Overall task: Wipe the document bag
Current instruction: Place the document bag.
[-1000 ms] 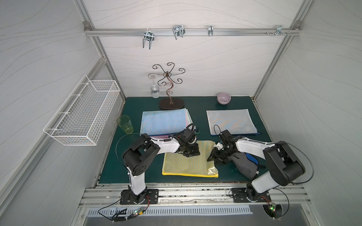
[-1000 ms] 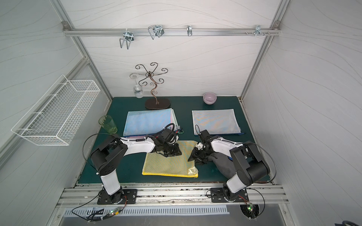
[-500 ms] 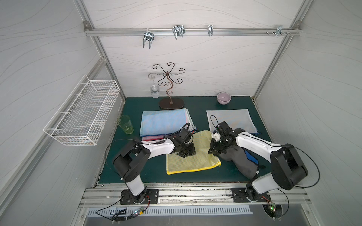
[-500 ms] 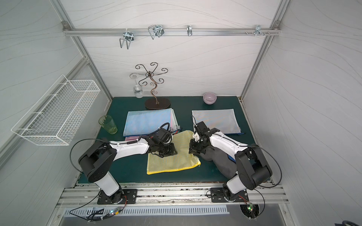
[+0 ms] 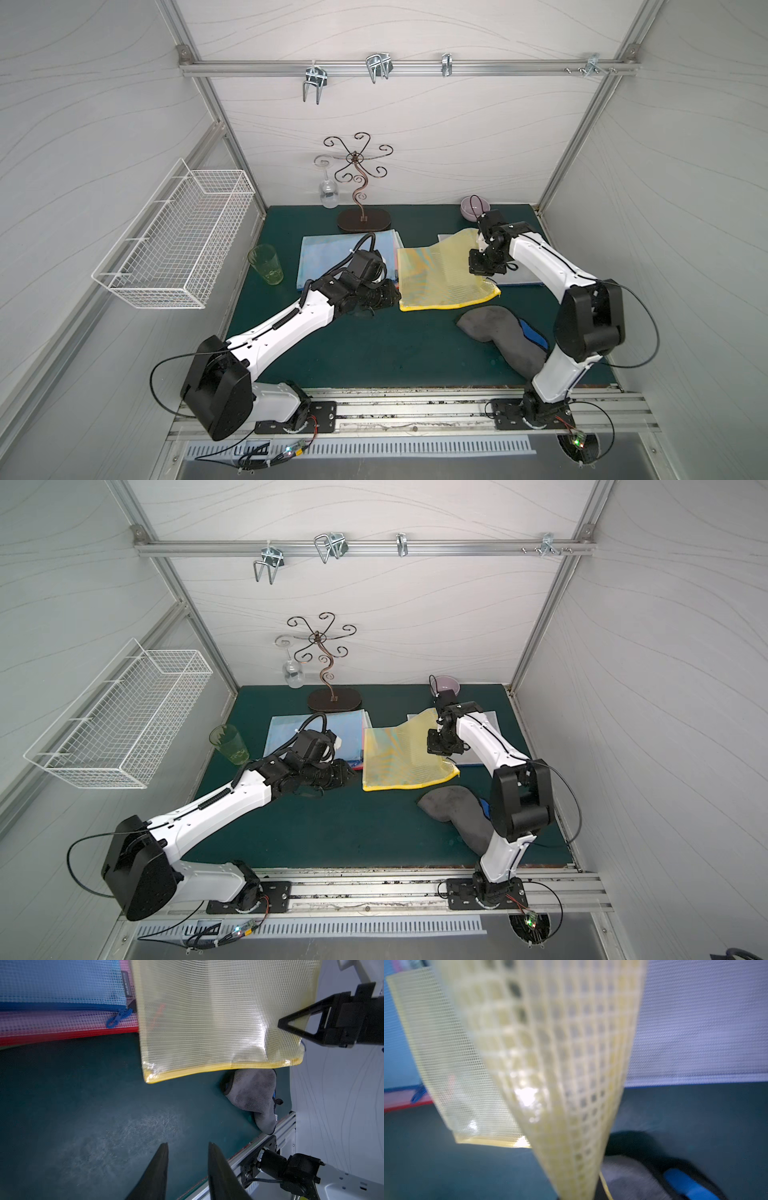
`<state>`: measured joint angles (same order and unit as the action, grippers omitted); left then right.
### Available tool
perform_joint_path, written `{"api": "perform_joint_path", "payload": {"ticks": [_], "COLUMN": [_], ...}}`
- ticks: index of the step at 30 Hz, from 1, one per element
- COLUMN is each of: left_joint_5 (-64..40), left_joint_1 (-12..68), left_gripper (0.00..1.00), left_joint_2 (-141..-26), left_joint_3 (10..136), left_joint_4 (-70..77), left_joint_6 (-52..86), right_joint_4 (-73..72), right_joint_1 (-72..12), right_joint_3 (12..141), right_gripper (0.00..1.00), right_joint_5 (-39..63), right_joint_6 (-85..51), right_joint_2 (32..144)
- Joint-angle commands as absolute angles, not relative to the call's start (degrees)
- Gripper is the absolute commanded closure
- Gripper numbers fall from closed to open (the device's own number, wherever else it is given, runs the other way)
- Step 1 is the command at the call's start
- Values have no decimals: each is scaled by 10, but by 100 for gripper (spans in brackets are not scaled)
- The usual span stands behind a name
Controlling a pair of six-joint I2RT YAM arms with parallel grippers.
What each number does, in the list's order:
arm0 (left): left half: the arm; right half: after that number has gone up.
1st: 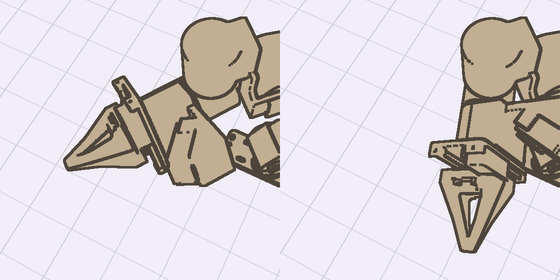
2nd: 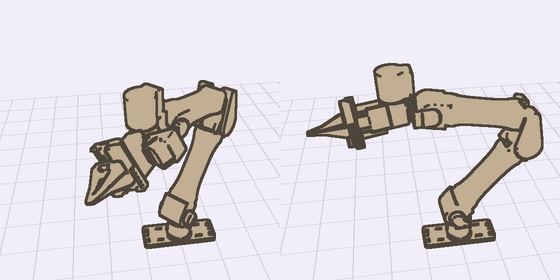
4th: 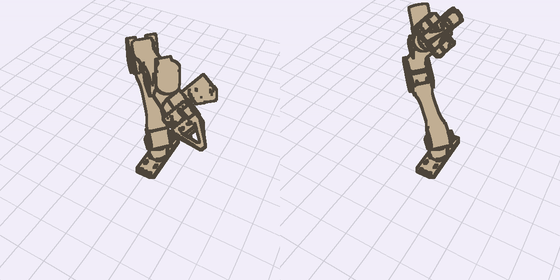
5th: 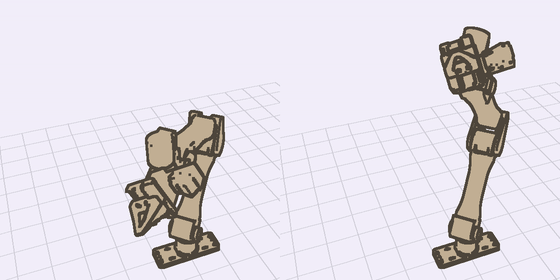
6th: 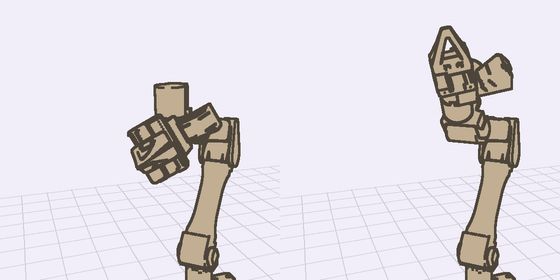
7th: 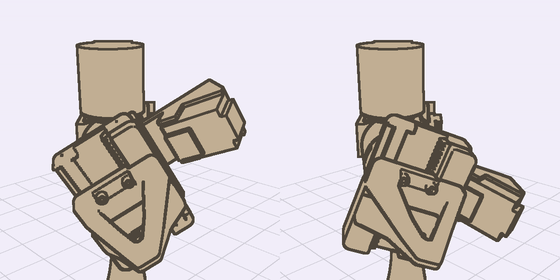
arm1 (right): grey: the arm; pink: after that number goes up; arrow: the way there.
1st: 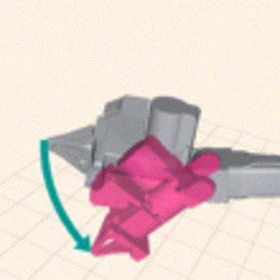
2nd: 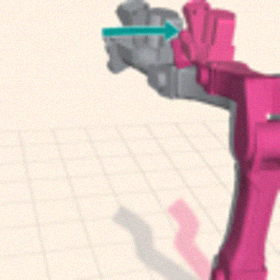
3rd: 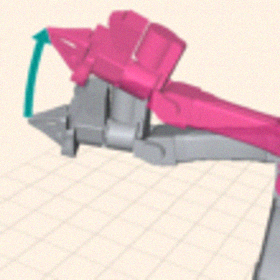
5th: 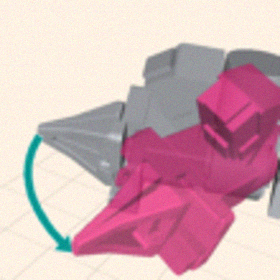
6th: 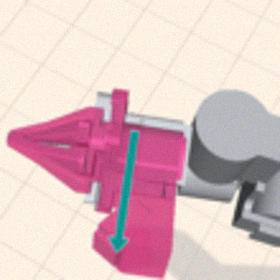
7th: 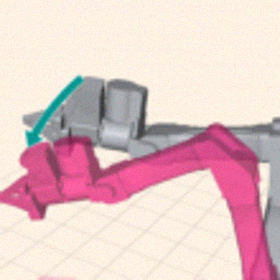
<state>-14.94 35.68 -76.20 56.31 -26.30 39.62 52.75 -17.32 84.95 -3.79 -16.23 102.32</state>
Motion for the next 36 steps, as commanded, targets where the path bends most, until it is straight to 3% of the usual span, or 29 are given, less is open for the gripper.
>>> {"api": "perform_joint_path", "payload": {"ticks": [1, 9, 16, 36], "left_joint_5": [-137, -129, -137, -162], "left_joint_1": [346, 317, 282, 257], "left_gripper": [64, 65, 65, 65], "left_joint_2": [-748, -738, -754, -807], "left_joint_3": [560, 562, 570, 592], "left_joint_4": [-296, -329, -336, -320], "left_joint_6": [378, 360, 349, 334], "right_joint_4": [541, 545, 562, 550], "right_joint_1": [-147, -72, -54, -11], "right_joint_3": [900, 1020, 1094, 1138], "right_gripper": [100, 100, 100, 100], "right_joint_5": [-124, -180, -216, -233], "right_joint_6": [-90, -20, 32, 61], "right_joint_2": [1084, 1204, 1274, 1324]}}
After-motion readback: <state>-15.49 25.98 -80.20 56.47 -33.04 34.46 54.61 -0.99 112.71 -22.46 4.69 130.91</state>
